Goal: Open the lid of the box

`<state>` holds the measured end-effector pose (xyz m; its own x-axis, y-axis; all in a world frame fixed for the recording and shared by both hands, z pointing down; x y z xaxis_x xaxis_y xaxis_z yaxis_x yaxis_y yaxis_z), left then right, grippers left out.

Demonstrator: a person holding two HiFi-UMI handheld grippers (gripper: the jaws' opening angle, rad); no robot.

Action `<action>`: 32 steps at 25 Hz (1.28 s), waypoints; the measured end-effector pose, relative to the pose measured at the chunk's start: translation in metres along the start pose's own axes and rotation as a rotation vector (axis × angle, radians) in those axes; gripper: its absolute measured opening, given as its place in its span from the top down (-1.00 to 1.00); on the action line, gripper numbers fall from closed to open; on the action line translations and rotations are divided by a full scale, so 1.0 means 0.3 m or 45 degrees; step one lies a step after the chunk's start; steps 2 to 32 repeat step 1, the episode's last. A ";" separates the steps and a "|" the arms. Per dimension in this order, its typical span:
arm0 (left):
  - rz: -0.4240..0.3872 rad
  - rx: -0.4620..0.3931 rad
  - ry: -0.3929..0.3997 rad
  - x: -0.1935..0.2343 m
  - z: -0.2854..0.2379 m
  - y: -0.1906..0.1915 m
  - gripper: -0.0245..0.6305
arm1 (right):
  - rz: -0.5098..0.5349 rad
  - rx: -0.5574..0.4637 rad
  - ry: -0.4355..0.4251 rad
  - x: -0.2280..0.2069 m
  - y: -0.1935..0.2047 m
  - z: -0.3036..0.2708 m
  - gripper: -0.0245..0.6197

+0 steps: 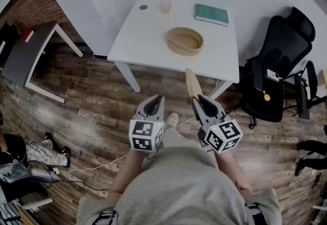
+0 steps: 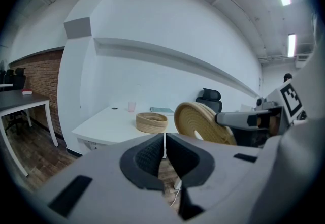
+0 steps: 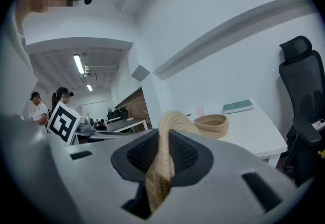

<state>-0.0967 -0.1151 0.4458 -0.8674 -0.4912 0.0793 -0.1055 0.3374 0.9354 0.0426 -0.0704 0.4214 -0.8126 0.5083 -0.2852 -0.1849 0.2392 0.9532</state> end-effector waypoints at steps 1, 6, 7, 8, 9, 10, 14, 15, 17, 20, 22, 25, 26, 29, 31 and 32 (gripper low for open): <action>0.001 -0.001 0.001 0.000 -0.002 -0.002 0.88 | 0.002 0.001 0.000 -0.001 -0.001 -0.001 0.71; 0.001 -0.001 0.001 0.000 -0.002 -0.002 0.88 | 0.002 0.001 0.000 -0.001 -0.001 -0.001 0.71; 0.001 -0.001 0.001 0.000 -0.002 -0.002 0.88 | 0.002 0.001 0.000 -0.001 -0.001 -0.001 0.71; 0.001 -0.001 0.001 0.000 -0.002 -0.002 0.88 | 0.002 0.001 0.000 -0.001 -0.001 -0.001 0.71; 0.001 -0.001 0.001 0.000 -0.002 -0.002 0.88 | 0.002 0.001 0.000 -0.001 -0.001 -0.001 0.71; 0.001 -0.001 0.001 0.000 -0.002 -0.002 0.88 | 0.002 0.001 0.000 -0.001 -0.001 -0.001 0.71; 0.001 -0.001 0.001 0.000 -0.002 -0.002 0.88 | 0.002 0.001 0.000 -0.001 -0.001 -0.001 0.71; 0.001 -0.001 0.001 0.000 -0.002 -0.002 0.88 | 0.002 0.001 0.000 -0.001 -0.001 -0.001 0.71; 0.001 -0.001 0.001 0.000 -0.002 -0.002 0.88 | 0.002 0.001 0.000 -0.001 -0.001 -0.001 0.71; 0.001 -0.001 0.001 0.000 -0.002 -0.002 0.88 | 0.002 0.001 0.000 -0.001 -0.001 -0.001 0.71; 0.001 -0.001 0.001 0.000 -0.002 -0.002 0.88 | 0.002 0.001 0.000 -0.001 -0.001 -0.001 0.71; 0.001 -0.001 0.001 0.000 -0.002 -0.002 0.88 | 0.002 0.001 0.000 -0.001 -0.001 -0.001 0.71; 0.001 -0.001 0.001 0.000 -0.002 -0.002 0.88 | 0.002 0.001 0.000 -0.001 -0.001 -0.001 0.71; 0.001 -0.001 0.001 0.000 -0.002 -0.002 0.88 | 0.002 0.001 0.000 -0.001 -0.001 -0.001 0.71; 0.001 -0.001 0.001 0.000 -0.002 -0.002 0.88 | 0.002 0.001 0.000 -0.001 -0.001 -0.001 0.71; 0.001 -0.001 0.001 0.000 -0.002 -0.002 0.88 | 0.002 0.001 0.000 -0.001 -0.001 -0.001 0.71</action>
Point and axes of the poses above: the fingertips, and each gripper's own axes: z backward along the fingers, x to its left, y out of its underside, the point moved 3 cm from there along z, backward along the fingers, and after that the axes turned 10 degrees about -y, right-handed, at the moved point
